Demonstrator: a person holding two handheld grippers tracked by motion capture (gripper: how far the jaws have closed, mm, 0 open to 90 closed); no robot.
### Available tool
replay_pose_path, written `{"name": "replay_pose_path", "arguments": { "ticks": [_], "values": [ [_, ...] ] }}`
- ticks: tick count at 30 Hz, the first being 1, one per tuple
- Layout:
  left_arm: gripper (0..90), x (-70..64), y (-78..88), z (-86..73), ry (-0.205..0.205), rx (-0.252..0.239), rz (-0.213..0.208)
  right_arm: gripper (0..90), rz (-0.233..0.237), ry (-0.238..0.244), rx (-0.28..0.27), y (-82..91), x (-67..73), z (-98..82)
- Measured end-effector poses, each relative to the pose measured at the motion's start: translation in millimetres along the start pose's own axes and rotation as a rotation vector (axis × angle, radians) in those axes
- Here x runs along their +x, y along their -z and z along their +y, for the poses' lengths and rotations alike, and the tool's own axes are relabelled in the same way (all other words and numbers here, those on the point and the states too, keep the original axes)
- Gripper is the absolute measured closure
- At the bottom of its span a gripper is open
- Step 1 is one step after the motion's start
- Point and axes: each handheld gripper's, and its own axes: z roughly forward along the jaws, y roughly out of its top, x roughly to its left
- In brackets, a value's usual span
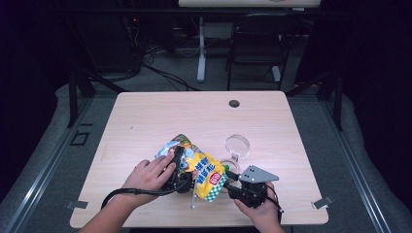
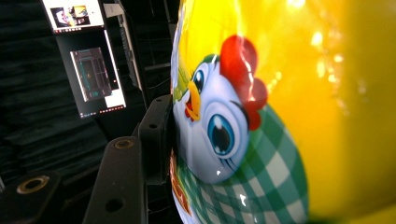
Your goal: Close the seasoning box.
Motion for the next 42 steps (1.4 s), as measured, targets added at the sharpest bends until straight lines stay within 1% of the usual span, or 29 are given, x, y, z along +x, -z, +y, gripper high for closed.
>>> {"name": "replay_pose_path", "arguments": {
  "ticks": [7, 13, 18, 20, 29, 32, 37, 40, 42],
  "values": [
    [52.7, 2.3, 1.4, 0.7, -0.015, 0.005, 0.001, 63.7, 0.002, -0.002, -0.004, 0.1, -0.3, 0.1],
    [52.8, 3.3, 1.9, 1.2, -0.017, 0.005, -0.002, 63.8, 0.001, -0.003, -0.004, 0.3, -0.5, 0.1],
    [52.8, 4.4, 2.5, 1.4, -0.028, 0.009, -0.003, 63.8, 0.001, -0.003, -0.001, 0.1, -0.5, 0.1],
    [52.8, 5.6, 3.2, 1.5, -0.038, 0.013, -0.001, 63.8, 0.002, -0.003, -0.002, 0.1, -0.4, 0.2],
    [52.9, 7.7, 4.6, 2.8, -0.057, 0.014, 0.001, 63.8, 0.0, -0.004, 0.0, -0.1, -0.9, -0.1],
    [53.0, 7.9, 4.8, 3.1, -0.056, 0.01, 0.001, 63.8, 0.001, -0.006, 0.0, -0.5, -1.1, -0.3],
    [53.2, 8.9, 6.6, 3.4, -0.066, 0.01, 0.007, 63.8, 0.0, -0.006, 0.002, -0.7, -1.6, -0.4],
    [56.4, 10.4, 8.7, 3.9, -0.067, 0.004, 0.001, 63.8, 0.003, -0.01, 0.011, -1.2, -1.6, -0.7],
    [57.2, 11.1, 9.6, 4.8, -0.078, 0.009, 0.009, 63.8, -0.001, -0.008, 0.013, -2.6, -1.0, -1.0]
  ]
}}
